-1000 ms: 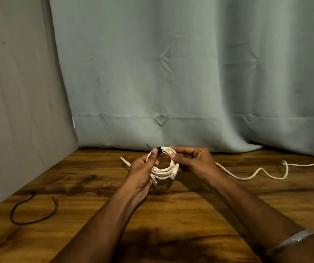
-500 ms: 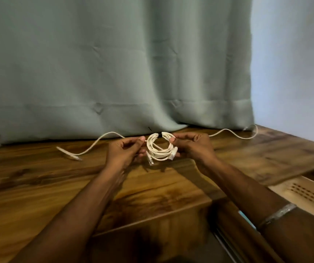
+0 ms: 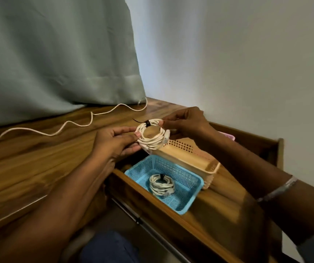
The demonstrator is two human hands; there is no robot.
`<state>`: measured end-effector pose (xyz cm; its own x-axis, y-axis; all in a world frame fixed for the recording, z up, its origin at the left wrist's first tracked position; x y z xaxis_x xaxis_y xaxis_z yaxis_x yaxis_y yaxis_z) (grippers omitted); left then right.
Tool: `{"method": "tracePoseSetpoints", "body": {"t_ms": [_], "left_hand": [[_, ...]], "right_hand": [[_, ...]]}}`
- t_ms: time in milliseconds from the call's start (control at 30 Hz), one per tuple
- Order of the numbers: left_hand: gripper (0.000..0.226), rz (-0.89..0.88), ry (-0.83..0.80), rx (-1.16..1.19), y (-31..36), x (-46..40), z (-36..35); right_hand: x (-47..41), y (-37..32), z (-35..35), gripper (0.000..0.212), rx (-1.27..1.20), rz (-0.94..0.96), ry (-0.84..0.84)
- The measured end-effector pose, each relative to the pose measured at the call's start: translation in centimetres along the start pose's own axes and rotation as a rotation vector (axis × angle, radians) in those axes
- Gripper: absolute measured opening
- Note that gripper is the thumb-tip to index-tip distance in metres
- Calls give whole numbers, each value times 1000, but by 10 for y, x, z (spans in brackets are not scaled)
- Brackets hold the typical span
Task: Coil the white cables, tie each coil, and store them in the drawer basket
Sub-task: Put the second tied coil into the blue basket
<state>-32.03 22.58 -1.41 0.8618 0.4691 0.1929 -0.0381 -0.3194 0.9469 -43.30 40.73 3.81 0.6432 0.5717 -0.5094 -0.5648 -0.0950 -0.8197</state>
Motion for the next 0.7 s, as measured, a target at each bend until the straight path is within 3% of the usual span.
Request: {"method": "tracePoseSetpoints", "body": {"t_ms": [167,400,567,700], "left_hand": [[23,107,-62,-153,-32,1,-31],[24,262,-118,-510,-82,7,-50],[22,288,-117,-738,-93,-4,-62],[20,270,-102,-874,-98,-9,-71]], "right_hand": [[42,19,38,21,212,-64,-56],[85,69,48,18,384,-390,-197],[97,81,44,22,448,-404,-244],[98,89,47,22,652,-356,-228]]}}
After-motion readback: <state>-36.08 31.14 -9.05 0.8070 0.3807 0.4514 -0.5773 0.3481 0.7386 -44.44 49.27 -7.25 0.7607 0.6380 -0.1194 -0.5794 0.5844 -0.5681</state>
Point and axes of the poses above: each hand's wrist, its own x-axis away from the middle knuckle, its own z-axis out of the back of the hand, y = z × x, the point moved 6 cm from there along -x, towards the middle knuckle, and after that the axes turned 15 degrees about z, right-handed, at the moved point
